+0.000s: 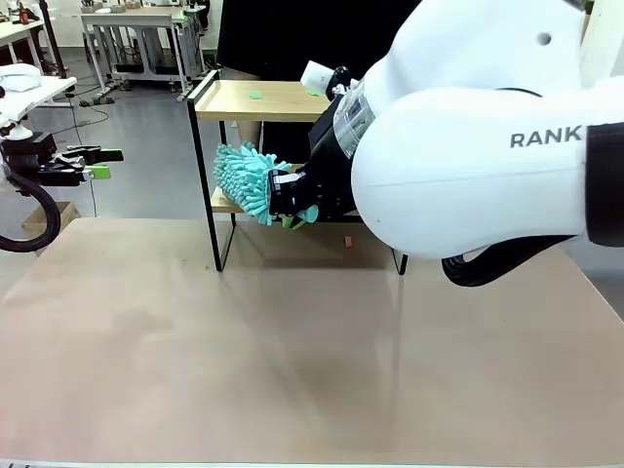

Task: Clean the shelf.
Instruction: Clean the specific section of the Shelf indicated by the human with the Duster.

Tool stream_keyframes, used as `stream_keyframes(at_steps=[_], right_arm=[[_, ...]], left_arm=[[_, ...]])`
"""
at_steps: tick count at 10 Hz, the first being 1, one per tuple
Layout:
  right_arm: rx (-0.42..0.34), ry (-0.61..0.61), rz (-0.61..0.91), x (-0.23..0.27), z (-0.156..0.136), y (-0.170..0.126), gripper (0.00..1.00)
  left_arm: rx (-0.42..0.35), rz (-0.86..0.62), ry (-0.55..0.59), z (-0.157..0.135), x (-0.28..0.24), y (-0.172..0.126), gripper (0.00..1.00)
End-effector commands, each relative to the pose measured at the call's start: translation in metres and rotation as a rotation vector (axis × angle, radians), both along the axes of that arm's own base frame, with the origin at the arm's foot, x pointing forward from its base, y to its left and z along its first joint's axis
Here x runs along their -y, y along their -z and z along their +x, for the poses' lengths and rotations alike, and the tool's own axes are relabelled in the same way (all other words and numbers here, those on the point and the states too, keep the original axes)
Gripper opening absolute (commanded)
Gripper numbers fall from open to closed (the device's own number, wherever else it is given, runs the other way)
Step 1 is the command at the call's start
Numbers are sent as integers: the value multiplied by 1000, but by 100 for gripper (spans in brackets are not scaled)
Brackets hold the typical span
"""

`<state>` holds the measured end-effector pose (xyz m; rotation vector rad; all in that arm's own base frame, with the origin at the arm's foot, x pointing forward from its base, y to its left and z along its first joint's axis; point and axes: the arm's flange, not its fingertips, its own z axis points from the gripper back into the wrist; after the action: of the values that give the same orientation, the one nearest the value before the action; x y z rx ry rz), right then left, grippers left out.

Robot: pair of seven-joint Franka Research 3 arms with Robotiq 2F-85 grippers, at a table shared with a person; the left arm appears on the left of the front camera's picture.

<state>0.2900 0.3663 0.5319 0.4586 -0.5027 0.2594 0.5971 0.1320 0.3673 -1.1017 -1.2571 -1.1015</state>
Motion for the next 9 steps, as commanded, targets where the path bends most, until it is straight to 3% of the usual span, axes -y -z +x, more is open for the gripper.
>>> stream_keyframes(at_steps=[1, 3, 6, 9], right_arm=[[2, 6, -2, 1, 2, 0, 12], [38, 135, 47, -24, 13, 9, 12], [45, 201, 52, -48, 31, 18, 12], [104, 242, 98, -72, 37, 18, 12]], left_arm=[[9, 3, 2, -2, 1, -2, 100], [9, 3, 2, -2, 1, -2, 100], [9, 3, 2, -2, 1, -2, 100], [9, 3, 2, -2, 1, -2, 100]])
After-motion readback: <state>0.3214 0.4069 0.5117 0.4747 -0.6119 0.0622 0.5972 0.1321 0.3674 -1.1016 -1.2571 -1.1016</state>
